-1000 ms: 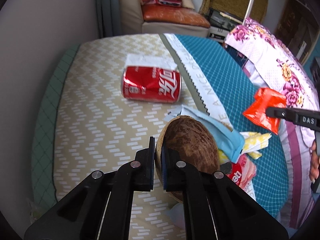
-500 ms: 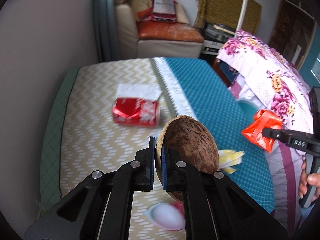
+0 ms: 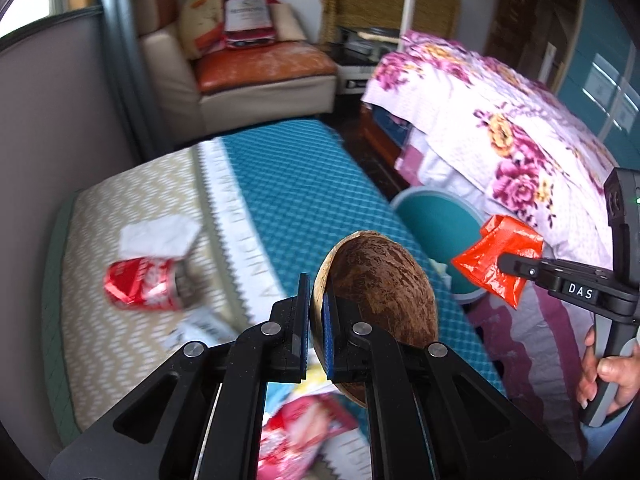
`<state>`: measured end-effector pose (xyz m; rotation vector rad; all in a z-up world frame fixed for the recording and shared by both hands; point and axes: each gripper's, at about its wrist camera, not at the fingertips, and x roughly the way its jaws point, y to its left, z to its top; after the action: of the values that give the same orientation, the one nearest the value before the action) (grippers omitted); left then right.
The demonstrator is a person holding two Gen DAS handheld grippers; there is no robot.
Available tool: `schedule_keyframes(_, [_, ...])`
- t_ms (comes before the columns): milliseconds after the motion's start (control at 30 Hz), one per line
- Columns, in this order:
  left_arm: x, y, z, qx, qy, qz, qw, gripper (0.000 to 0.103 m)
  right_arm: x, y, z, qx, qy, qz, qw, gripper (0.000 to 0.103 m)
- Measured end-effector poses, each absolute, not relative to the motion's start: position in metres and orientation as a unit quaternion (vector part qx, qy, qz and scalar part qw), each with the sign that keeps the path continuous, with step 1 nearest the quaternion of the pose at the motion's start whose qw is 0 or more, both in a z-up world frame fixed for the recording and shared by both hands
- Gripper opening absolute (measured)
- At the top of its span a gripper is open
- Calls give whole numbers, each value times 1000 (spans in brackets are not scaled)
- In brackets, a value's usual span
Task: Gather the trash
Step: 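Carry shell and wrapper over the teal bin and open both tools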
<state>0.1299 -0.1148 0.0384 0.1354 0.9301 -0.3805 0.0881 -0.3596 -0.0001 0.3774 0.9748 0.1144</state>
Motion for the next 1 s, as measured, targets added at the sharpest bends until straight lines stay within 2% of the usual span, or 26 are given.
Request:
schedule_keyframes(433, [155, -217, 14, 103, 462, -238, 848, 6, 78, -446, -5, 227, 439, -10, 869, 15])
schedule_keyframes(1000, [187, -289, -46, 124, 509, -245, 816, 7, 88, -493, -32, 253, 459, -41, 851, 15])
